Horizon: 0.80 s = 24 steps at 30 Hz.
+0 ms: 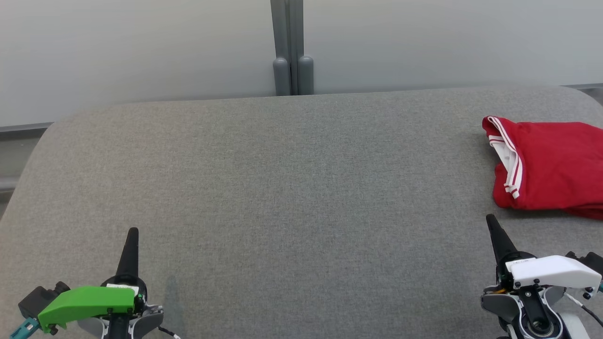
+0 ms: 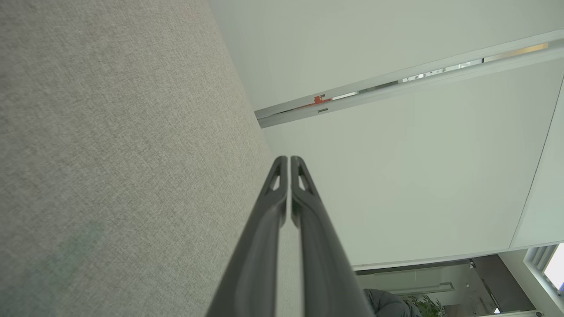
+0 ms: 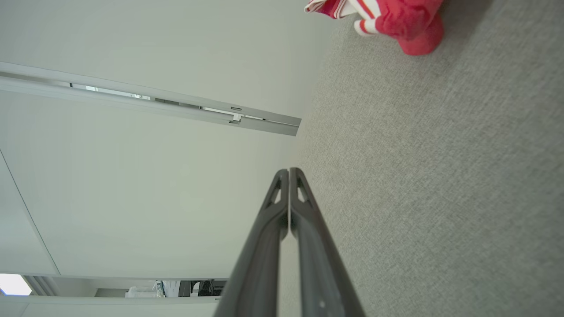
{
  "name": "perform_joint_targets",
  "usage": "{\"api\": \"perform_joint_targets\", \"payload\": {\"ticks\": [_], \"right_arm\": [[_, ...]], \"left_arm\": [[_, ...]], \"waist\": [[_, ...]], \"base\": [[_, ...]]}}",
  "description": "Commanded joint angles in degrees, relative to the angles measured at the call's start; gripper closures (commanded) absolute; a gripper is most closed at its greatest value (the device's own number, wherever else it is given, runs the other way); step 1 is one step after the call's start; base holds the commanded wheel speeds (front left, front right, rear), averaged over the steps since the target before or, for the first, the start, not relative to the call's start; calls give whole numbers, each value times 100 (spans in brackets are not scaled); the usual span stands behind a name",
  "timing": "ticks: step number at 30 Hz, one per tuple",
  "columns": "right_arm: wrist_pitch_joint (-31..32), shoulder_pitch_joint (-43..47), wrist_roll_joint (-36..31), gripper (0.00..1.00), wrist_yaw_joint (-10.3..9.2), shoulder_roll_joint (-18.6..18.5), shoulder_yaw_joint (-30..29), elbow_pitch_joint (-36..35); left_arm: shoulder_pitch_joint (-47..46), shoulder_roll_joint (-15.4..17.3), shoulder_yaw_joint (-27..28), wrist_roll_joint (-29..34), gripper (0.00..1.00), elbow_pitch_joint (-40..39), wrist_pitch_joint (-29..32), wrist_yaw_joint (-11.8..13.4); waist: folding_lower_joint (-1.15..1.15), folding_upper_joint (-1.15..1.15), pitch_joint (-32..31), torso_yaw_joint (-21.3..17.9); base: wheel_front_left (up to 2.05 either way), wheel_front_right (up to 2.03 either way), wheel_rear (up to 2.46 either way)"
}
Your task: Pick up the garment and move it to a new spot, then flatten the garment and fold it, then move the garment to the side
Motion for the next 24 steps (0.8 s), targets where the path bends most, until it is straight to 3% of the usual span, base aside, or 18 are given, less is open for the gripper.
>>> {"api": "perform_joint_targets", "payload": {"ticks": [1, 24], "right_arm": [[42, -86, 142, 100, -3, -8, -24, -53], [295, -135, 1150, 100, -3, 5, -80, -105]], "left_arm": [[-132, 49, 43, -126, 100, -47, 34, -15], [-184, 48, 171, -1044, 100, -110, 306, -18]], "waist": [[0, 0, 0, -1], [0, 0, -1, -26]], "base": [[0, 0, 0], [0, 0, 0]]}}
